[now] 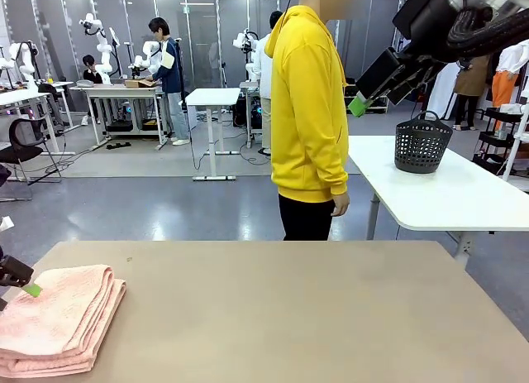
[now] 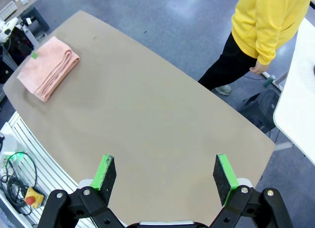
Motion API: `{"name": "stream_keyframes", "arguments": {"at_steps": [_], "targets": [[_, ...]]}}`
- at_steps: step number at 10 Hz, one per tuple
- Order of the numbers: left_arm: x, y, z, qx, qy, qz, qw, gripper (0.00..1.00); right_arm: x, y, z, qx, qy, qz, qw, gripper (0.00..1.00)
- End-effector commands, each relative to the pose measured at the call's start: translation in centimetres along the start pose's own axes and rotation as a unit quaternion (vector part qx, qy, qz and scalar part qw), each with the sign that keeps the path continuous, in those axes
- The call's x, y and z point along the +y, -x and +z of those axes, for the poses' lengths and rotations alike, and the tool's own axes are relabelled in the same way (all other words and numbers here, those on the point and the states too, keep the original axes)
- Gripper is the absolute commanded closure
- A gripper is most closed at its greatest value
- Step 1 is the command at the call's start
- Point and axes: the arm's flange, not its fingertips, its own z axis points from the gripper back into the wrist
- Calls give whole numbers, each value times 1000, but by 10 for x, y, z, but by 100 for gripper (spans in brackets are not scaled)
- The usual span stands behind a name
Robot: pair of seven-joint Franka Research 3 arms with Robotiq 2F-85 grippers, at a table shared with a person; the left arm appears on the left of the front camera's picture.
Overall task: Fold the towel.
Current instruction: Pick up the 100 cm Hotel Towel and place it on the left side of the table.
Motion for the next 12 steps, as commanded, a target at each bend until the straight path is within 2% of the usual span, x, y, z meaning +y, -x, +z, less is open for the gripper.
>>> {"name": "stream_keyframes", "arguments": {"at_steps": [1,2,3,12], "targets": [[-11,10,2,-9,-26,8,1000,0,-1,-2,1,5,2,-1,1000,0],[-14,16,3,-7,-9,1,1000,0,-1,-2,1,5,2,-1,1000,0],[-2,3,1,-4,-4,1,1000,0,-1,-2,1,5,2,-1,1000,0],[-2,3,1,-4,-4,1,1000,0,-1,-2,1,5,2,-1,1000,0]]}}
